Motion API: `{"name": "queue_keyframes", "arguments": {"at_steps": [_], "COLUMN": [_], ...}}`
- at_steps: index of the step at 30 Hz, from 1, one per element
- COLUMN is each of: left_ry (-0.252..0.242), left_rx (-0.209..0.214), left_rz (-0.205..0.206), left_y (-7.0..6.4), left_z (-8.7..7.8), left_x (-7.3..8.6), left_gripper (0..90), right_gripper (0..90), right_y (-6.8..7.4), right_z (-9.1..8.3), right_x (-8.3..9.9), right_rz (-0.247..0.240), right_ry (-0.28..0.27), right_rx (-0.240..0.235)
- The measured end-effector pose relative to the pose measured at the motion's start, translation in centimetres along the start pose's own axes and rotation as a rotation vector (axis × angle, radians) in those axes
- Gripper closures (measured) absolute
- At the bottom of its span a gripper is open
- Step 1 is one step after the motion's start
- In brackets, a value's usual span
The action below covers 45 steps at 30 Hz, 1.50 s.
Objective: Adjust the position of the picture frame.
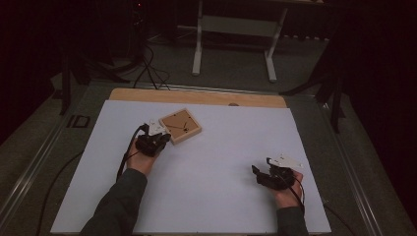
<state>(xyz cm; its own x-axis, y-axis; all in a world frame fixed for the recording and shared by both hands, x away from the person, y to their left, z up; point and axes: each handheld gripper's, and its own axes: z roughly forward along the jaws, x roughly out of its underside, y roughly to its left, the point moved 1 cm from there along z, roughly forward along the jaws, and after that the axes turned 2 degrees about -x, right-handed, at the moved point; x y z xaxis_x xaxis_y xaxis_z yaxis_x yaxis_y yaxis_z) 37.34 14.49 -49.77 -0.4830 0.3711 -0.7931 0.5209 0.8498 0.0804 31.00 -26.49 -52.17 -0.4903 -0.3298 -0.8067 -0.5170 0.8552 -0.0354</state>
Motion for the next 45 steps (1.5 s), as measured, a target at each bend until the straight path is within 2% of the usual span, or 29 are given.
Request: {"name": "queue_keyframes", "arguments": {"at_steps": [4,6,16,25,34,35,45], "left_ry": [0.010,0.024,0.050,0.068,0.076,0.084,0.089], "left_rx": [0.001,0.002,-0.004,-0.004,-0.010,-0.013,-0.016], "left_rz": [0.007,0.027,0.040,0.018,0.028,0.040,0.059], "left_y": [-0.2,-0.4,-0.2,0.0,-0.2,-0.1,0.0], "left_z": [0.7,1.2,2.7,3.9,4.6,4.6,5.1], "left_x": [-0.2,-0.3,-0.6,-0.7,-0.8,-0.9,-1.0], "left_gripper": [89.6,89.6,89.6,89.6,89.6,89.6,89.6], "right_gripper": [33.6,33.5,33.5,33.4,33.4,33.4,33.3], "right_y": [0.0,0.0,-0.1,-0.1,-0.1,-0.1,0.0], "right_z": [0.0,0.0,0.0,0.0,0.0,0.0,0.0], "right_x": [0.0,0.0,0.0,0.0,0.0,0.0,0.0], "right_rz": [-0.001,0.001,0.001,0.000,0.001,0.001,-0.002], "right_ry": [-0.001,-0.002,-0.003,-0.003,-0.003,-0.003,-0.002], "right_rx": [0.001,0.000,0.002,0.000,-0.001,-0.001,-0.005]}}
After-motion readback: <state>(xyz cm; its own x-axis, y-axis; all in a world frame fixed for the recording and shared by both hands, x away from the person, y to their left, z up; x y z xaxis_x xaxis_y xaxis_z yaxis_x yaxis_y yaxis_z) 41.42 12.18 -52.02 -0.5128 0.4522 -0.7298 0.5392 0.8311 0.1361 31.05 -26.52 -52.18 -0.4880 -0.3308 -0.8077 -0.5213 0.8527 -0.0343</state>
